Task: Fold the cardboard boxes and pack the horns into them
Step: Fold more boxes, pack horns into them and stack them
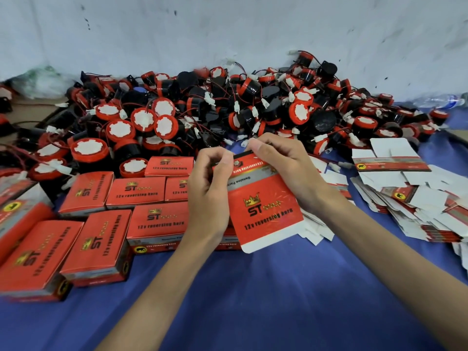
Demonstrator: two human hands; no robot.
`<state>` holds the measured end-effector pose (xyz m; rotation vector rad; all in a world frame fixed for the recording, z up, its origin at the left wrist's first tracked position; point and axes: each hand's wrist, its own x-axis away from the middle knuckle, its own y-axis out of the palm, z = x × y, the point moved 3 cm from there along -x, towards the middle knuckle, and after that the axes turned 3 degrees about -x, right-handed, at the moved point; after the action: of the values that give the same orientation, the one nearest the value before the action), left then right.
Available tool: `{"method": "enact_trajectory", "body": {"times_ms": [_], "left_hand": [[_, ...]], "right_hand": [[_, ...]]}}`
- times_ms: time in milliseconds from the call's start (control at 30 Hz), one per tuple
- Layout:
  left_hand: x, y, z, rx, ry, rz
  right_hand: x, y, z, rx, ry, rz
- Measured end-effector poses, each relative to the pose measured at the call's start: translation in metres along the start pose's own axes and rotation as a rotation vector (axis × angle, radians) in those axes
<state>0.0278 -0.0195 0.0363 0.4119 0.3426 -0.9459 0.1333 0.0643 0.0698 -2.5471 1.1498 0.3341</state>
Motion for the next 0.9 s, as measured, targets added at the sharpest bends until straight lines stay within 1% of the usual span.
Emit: {"method": "enact_trajectory", "body": {"times_ms": [167, 300, 433, 533, 600, 633, 667, 700, 767, 800, 867, 900], "left_hand": [[-0.001, 0.000, -0.003, 0.040, -0.045, -0.049], [-0.002, -0.002, -0.005, 0.084, -0.088, -0.068], [-0.006, -0.006, -0.003, 0.121, -0.119, -0.033], [-0.006, -0.006, -0.005, 0.130, -0.175, 0.029], [-0.009, -0.007, -0.007, 0.158, -0.242, 0.062], [-0.010, -0.008, -0.005, 0.215, -0.303, 0.076], [-0.010, -0.010, -0.007, 0.246, -0.354, 0.066], [-0.009, -0.012, -0.009, 0.215, -0.396, 0.027], [-0.006, -0.015, -0.012, 0.192, -0.517, 0.010], [-0.005, -0.012, -0.013, 0.206, -0.508, -0.006], [-0.005, -0.004, -0.005, 0.329, -0.411, -0.085], [-0.005, -0.005, -0.004, 0.370, -0.374, -0.079]], "right_hand": [[0.000, 0.000, 0.000, -0.038, -0.016, 0.023], [0.001, 0.001, 0.002, -0.051, 0.005, 0.005], [0.001, 0.000, -0.001, -0.017, -0.022, 0.039], [0.000, -0.001, 0.000, -0.054, 0.085, -0.013], [-0.003, -0.004, 0.001, -0.090, 0.148, -0.061], [-0.003, -0.004, 0.000, -0.114, 0.160, -0.090], [-0.003, -0.005, 0.000, -0.145, 0.159, -0.119], [-0.003, -0.004, 0.000, -0.182, 0.149, -0.142], [-0.002, -0.003, -0.001, -0.220, 0.105, -0.158], [-0.001, -0.002, -0.001, -0.218, 0.089, -0.146], [-0.002, -0.001, -0.003, -0.187, 0.078, -0.077], [-0.002, -0.001, -0.003, -0.176, 0.087, -0.025]]}}
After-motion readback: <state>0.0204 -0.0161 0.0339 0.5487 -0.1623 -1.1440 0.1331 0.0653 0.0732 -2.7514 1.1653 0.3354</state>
